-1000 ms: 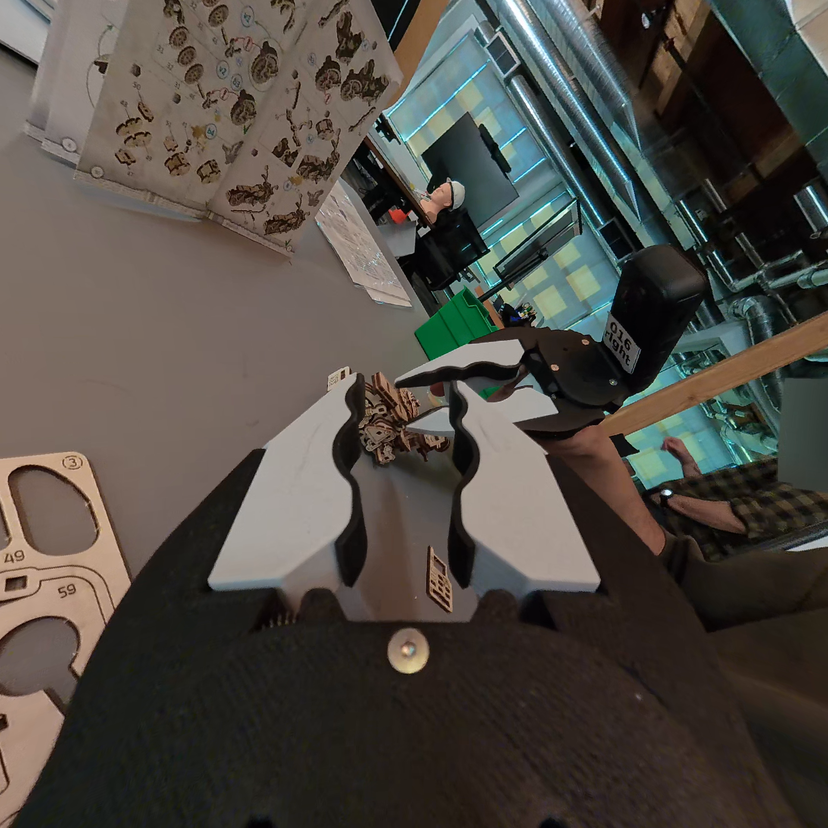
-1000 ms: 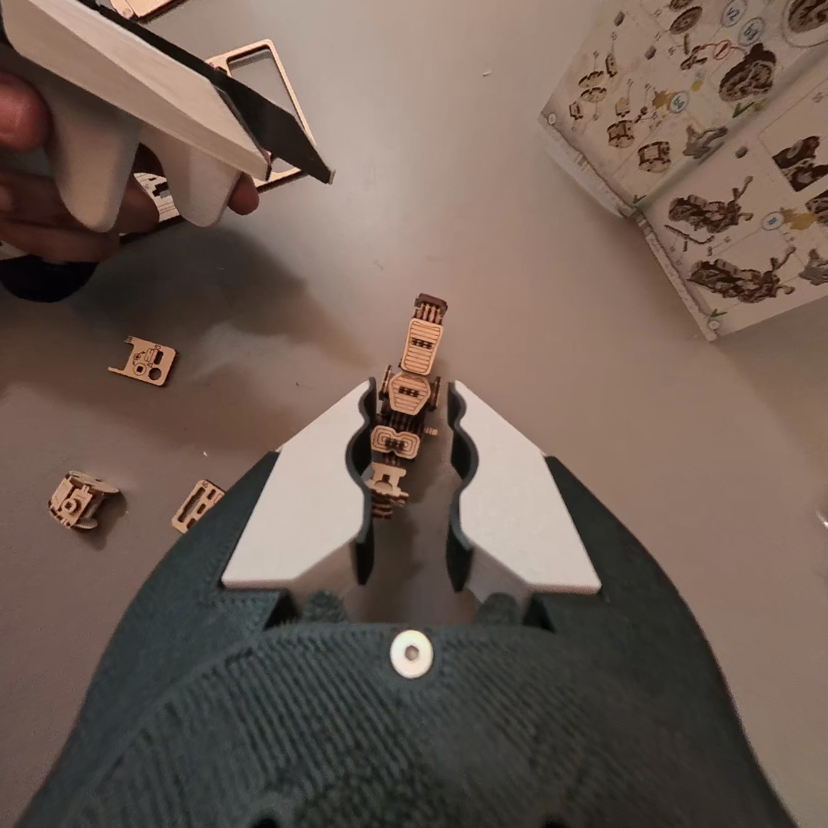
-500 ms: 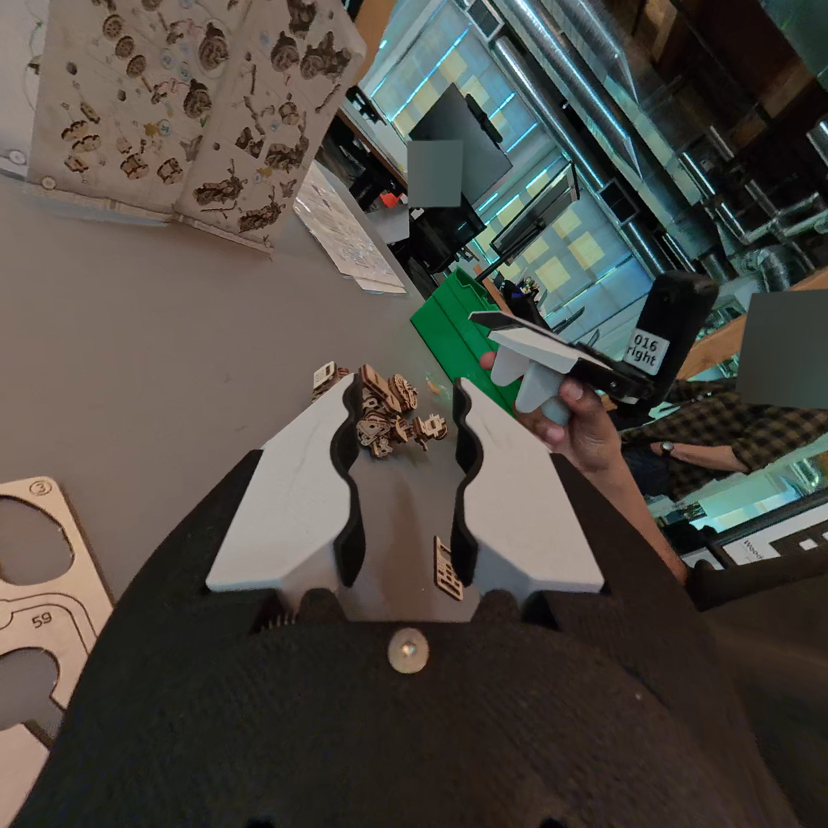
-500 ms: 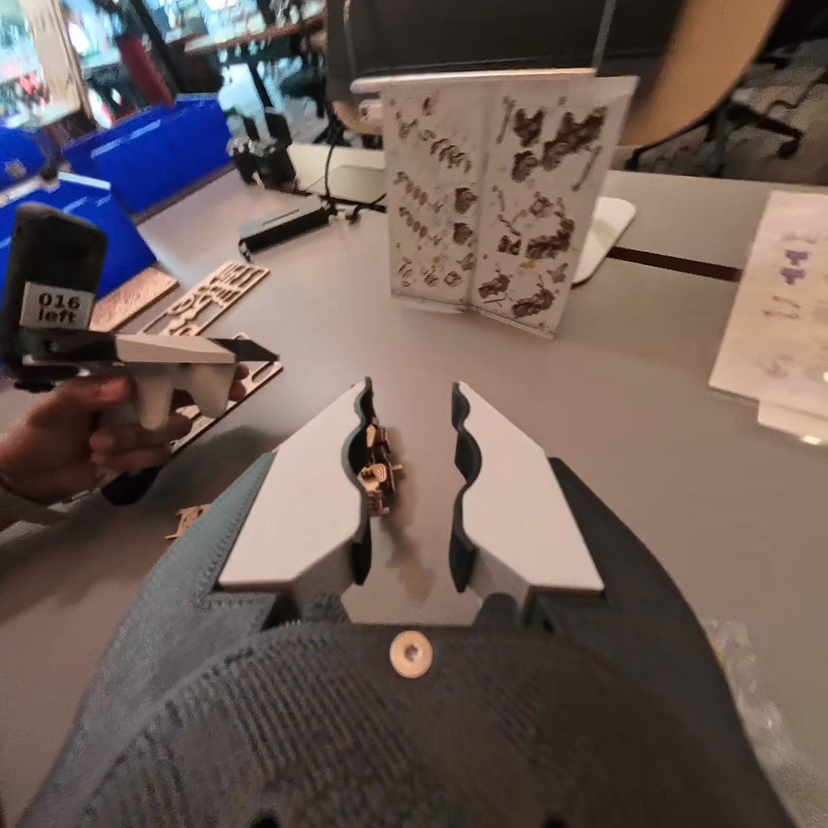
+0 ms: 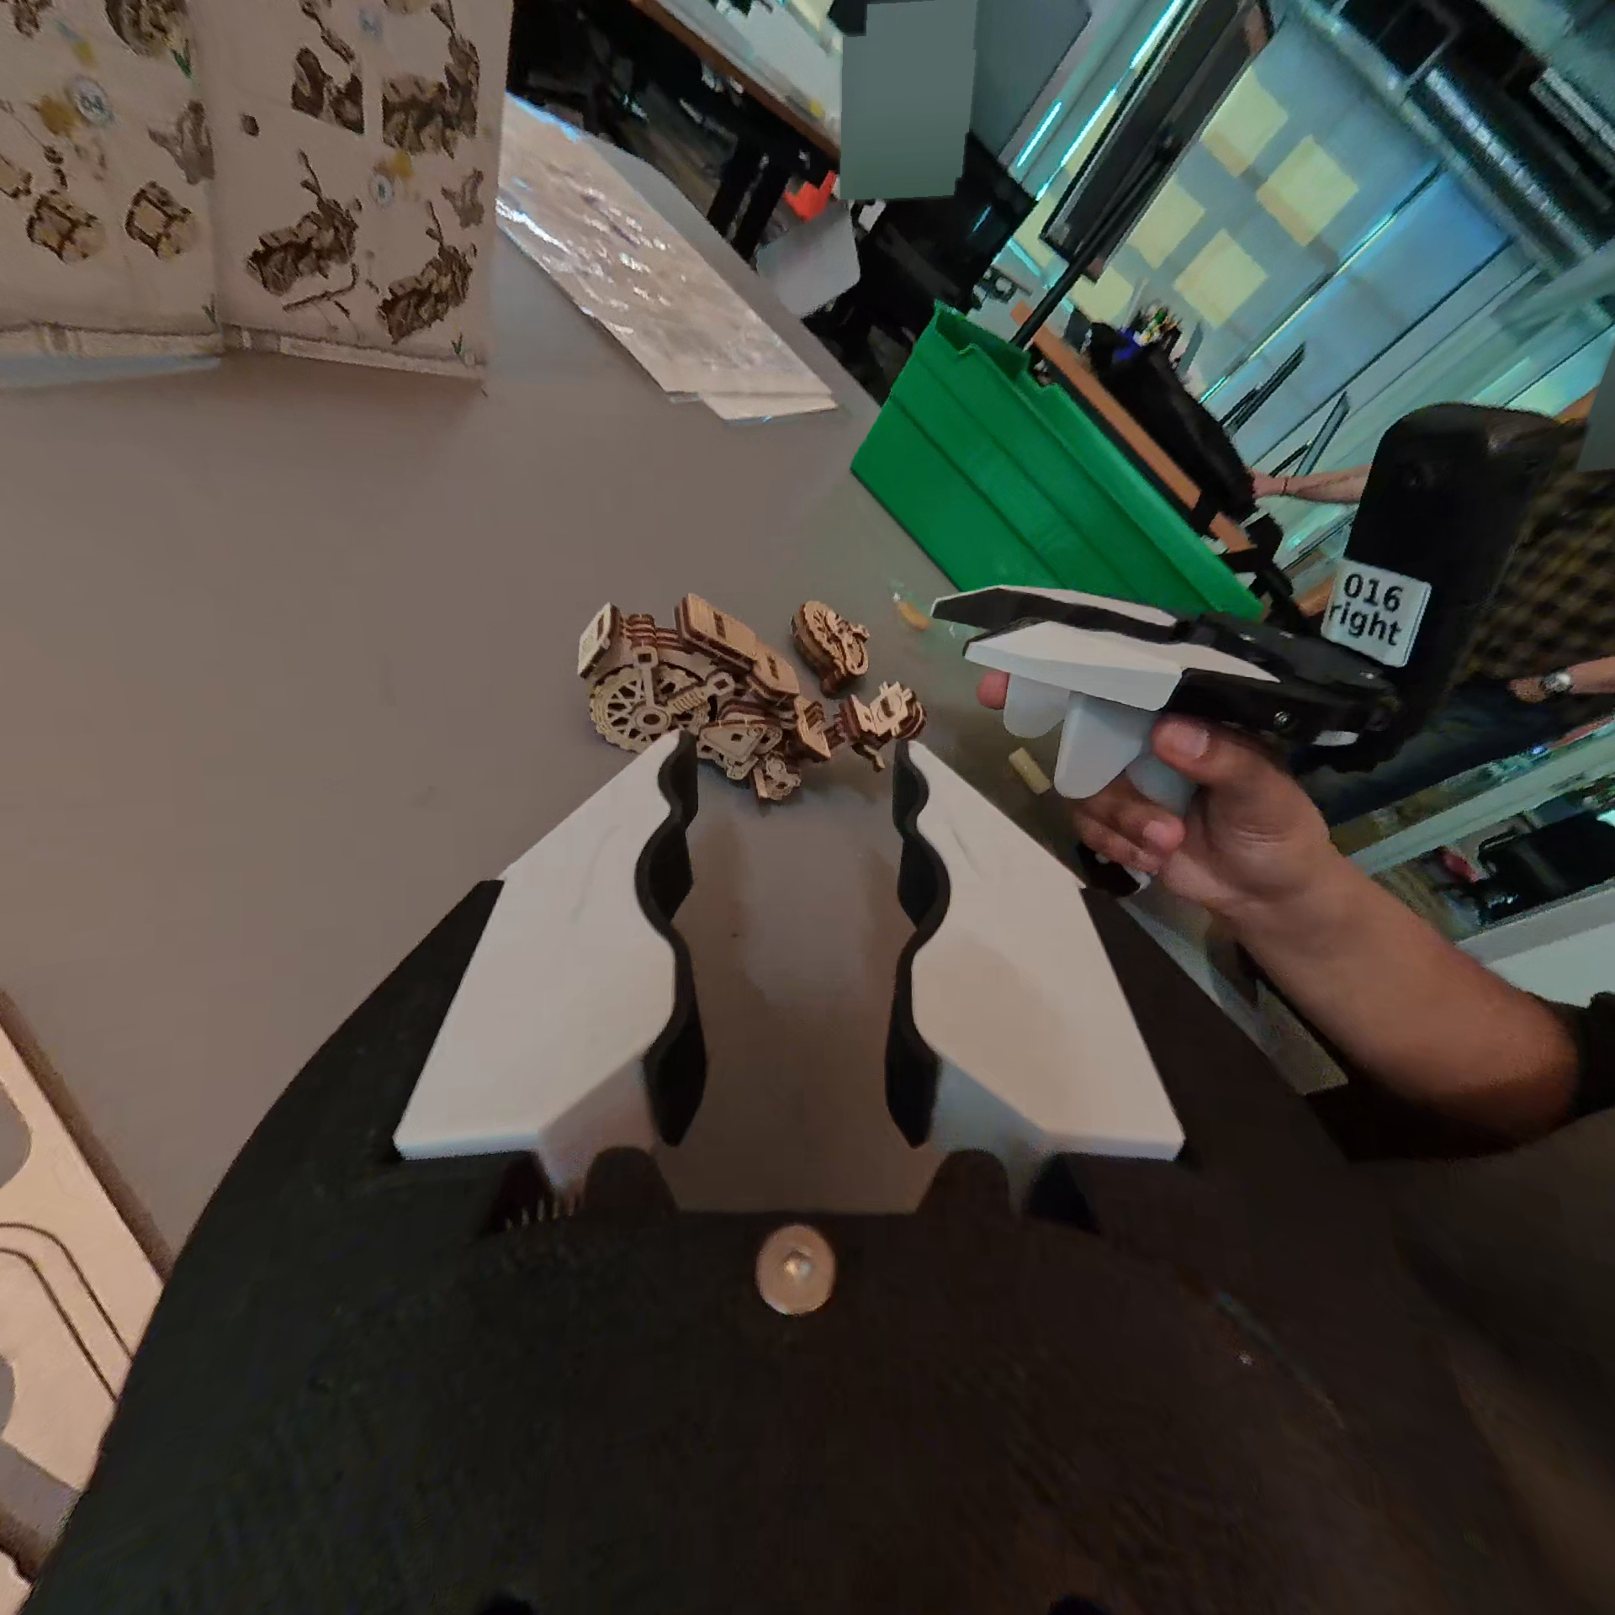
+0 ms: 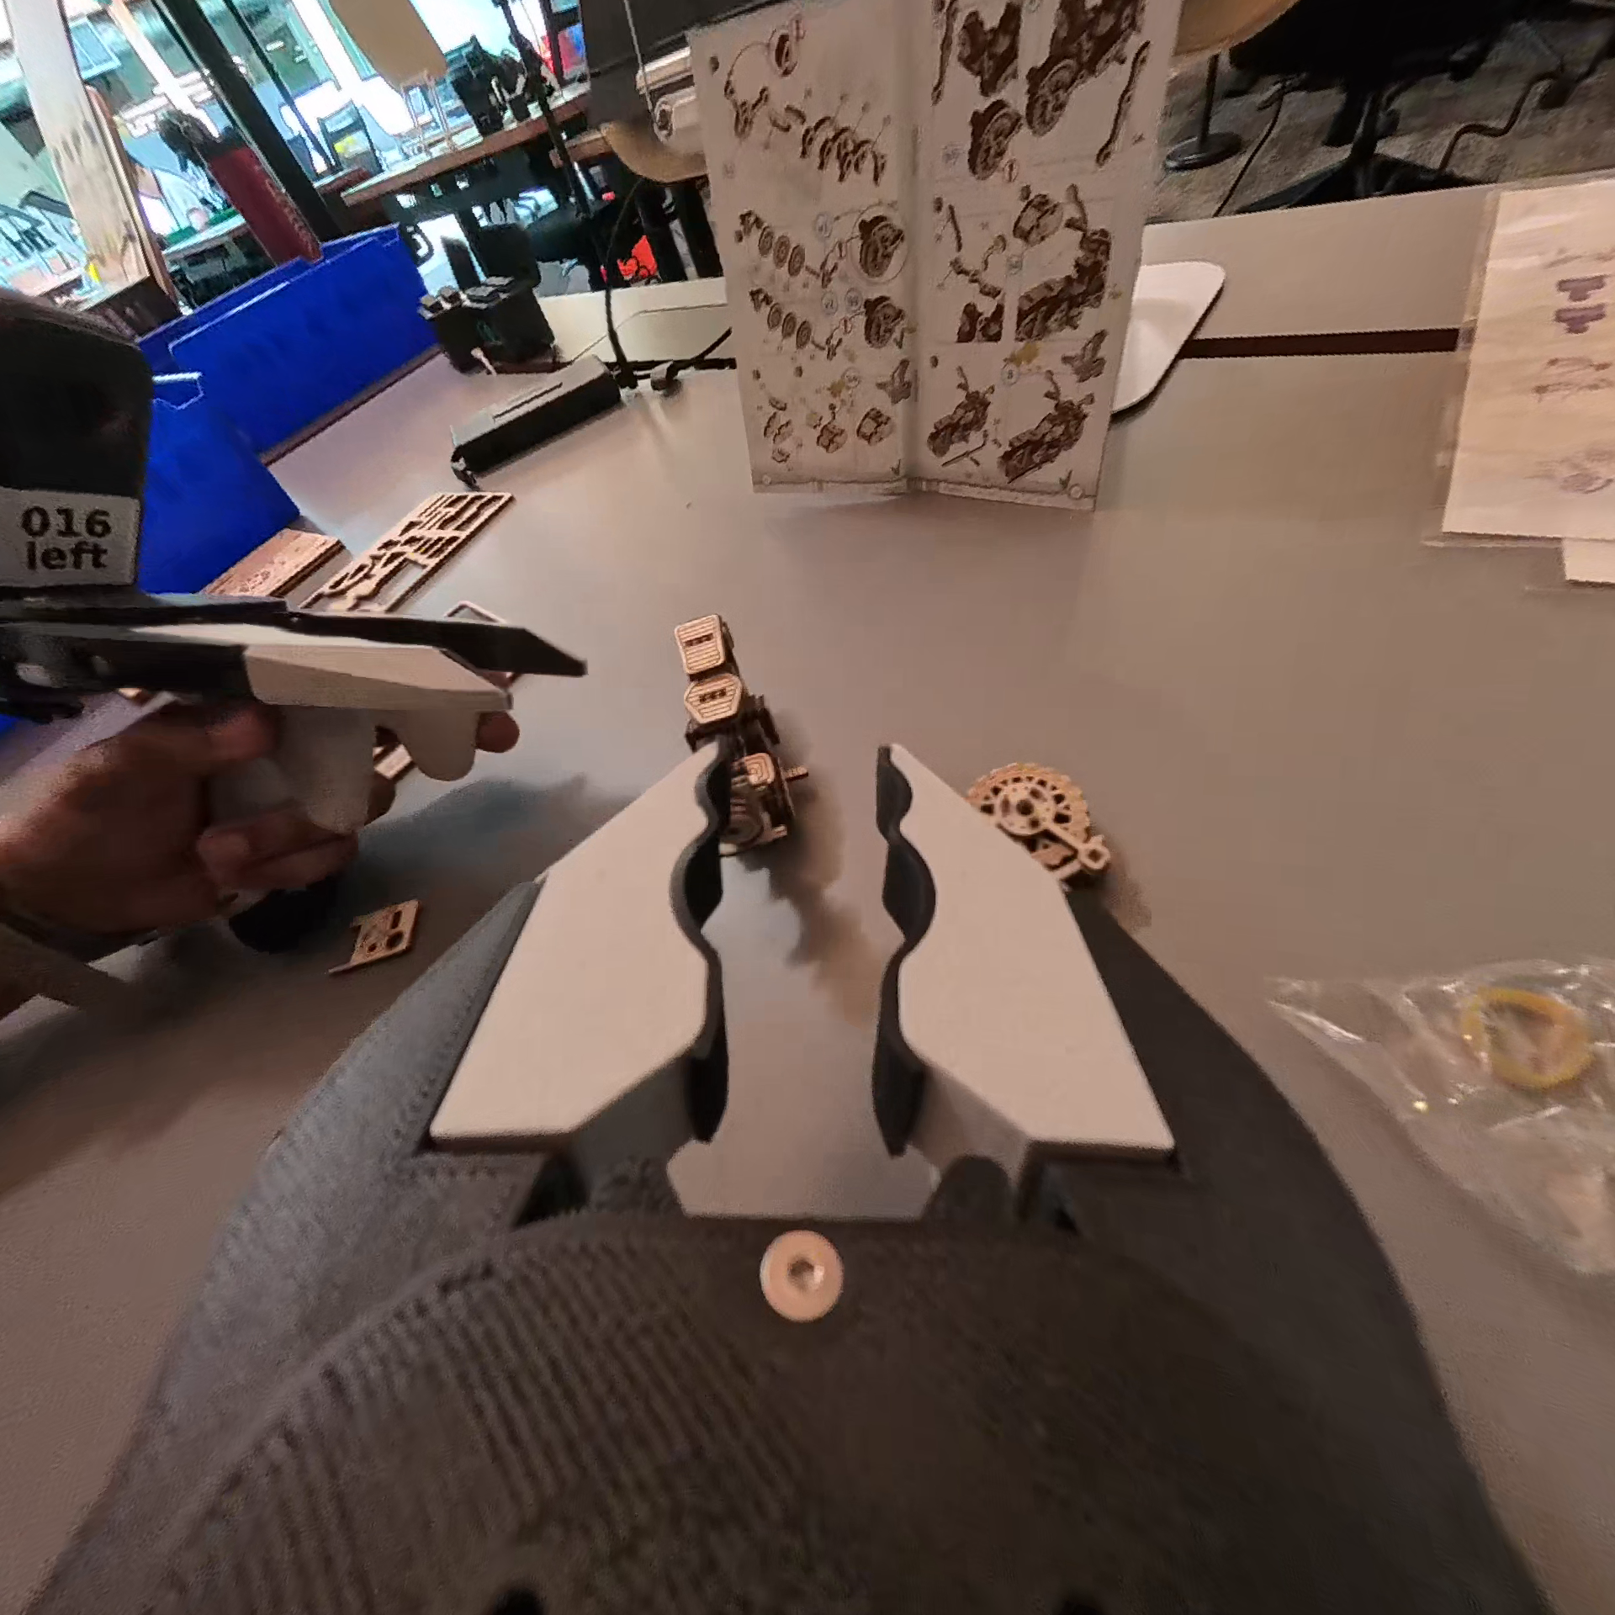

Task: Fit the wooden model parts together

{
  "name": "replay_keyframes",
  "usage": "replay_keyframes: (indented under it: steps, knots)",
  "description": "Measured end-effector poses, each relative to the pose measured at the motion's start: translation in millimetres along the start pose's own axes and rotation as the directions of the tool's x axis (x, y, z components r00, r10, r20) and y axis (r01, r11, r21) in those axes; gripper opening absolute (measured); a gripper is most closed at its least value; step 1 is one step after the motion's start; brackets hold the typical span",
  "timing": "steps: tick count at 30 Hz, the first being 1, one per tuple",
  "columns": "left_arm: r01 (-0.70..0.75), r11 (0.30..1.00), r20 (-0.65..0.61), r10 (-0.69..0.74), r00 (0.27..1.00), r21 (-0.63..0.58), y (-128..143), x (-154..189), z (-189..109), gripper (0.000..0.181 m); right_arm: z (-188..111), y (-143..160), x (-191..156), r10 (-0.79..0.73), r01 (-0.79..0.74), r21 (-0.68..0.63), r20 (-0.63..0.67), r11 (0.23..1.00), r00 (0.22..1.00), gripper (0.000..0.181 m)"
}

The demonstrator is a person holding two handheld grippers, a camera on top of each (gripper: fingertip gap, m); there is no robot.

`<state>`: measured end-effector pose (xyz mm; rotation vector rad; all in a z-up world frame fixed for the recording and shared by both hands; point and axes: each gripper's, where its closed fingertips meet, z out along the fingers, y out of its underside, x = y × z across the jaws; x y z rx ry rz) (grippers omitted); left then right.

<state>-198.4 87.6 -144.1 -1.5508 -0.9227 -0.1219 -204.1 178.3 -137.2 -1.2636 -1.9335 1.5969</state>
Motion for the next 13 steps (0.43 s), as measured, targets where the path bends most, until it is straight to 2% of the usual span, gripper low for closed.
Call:
replay_keyframes:
  steps: [3,9,13]
  knots:
    - [-0.033,0.999,0.007,0.033,0.999,-0.017,3,3,2,0.042,3,6,-7,-0.023,0.024,-0.021,0.011,0.999,1.0,0.032]
    - [-0.047,0.999,0.028,0.047,0.998,0.009,-1,2,0,0.04,7,14,-4,-0.202,0.197,-0.068,-0.067,0.978,0.977,0.029]
    - [-0.096,0.995,0.052,0.096,0.994,0.001,0,4,0,0.04,7,14,-3,-0.225,0.219,-0.071,-0.079,0.973,0.971,0.029]
